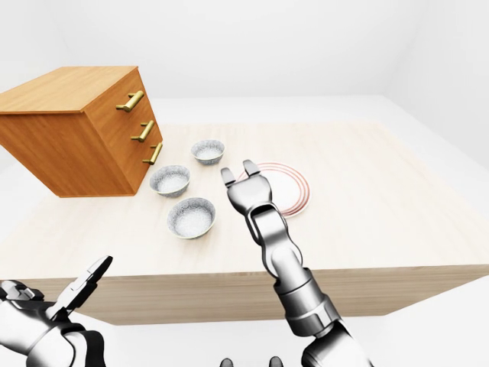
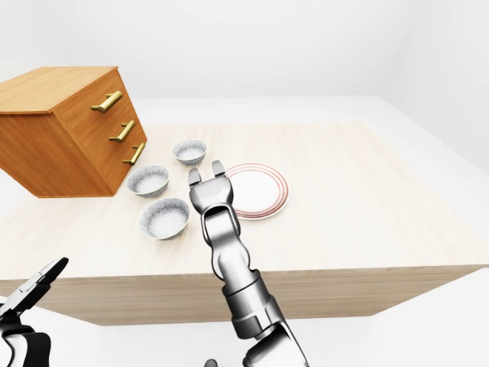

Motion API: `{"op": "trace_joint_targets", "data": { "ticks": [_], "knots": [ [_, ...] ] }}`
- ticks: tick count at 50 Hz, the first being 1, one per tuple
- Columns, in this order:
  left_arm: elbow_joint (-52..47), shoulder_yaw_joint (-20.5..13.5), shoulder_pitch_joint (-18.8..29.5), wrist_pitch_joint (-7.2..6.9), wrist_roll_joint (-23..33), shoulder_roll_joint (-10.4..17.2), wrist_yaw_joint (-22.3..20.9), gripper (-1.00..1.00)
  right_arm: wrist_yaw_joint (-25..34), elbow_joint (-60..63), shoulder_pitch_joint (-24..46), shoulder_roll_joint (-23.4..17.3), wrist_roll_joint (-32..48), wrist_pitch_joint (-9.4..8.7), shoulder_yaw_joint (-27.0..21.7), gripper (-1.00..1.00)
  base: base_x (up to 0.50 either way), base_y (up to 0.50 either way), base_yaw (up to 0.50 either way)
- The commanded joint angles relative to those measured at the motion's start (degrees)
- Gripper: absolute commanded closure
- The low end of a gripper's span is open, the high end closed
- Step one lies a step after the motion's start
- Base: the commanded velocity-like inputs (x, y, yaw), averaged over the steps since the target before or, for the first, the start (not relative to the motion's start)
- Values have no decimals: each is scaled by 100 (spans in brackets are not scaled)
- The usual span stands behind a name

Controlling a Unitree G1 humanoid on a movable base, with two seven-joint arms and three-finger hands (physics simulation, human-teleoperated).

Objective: Put the bowl at the front on the plate.

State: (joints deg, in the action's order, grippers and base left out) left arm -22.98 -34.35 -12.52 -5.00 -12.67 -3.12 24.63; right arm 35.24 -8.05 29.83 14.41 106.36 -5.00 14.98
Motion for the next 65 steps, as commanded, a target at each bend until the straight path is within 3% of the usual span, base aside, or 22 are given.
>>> {"op": "trace_joint_targets", "data": {
  "ticks": [1, 15, 19, 32, 54, 65],
  "knots": [
    [42, 12, 10, 0, 7, 8, 0, -100, -187, -345, 68, 129, -58, 0, 92, -100, 0, 0, 0],
    [-22, -7, -11, 0, -24, 3, -15, -100, -529, -536, 240, 278, -388, 0, 148, -100, 0, 0, 0],
    [12, -5, 2, 0, -17, 4, -20, -100, -862, -656, 345, 341, -628, 0, 109, -100, 0, 0, 0],
    [-38, -36, -3, 0, -11, -17, -47, -100, -721, -664, 344, 552, -491, 0, 318, -100, 0, 0, 0],
    [-5, -13, 1, 0, -8, 2, -20, -100, -729, 132, -960, 559, 168, 0, 1204, -100, 0, 0, 0],
    [-16, -14, -9, 0, -2, -1, -20, -100, -956, 166, -1316, 559, -15, 0, 1462, -100, 4, 0, 0]
  ]
}}
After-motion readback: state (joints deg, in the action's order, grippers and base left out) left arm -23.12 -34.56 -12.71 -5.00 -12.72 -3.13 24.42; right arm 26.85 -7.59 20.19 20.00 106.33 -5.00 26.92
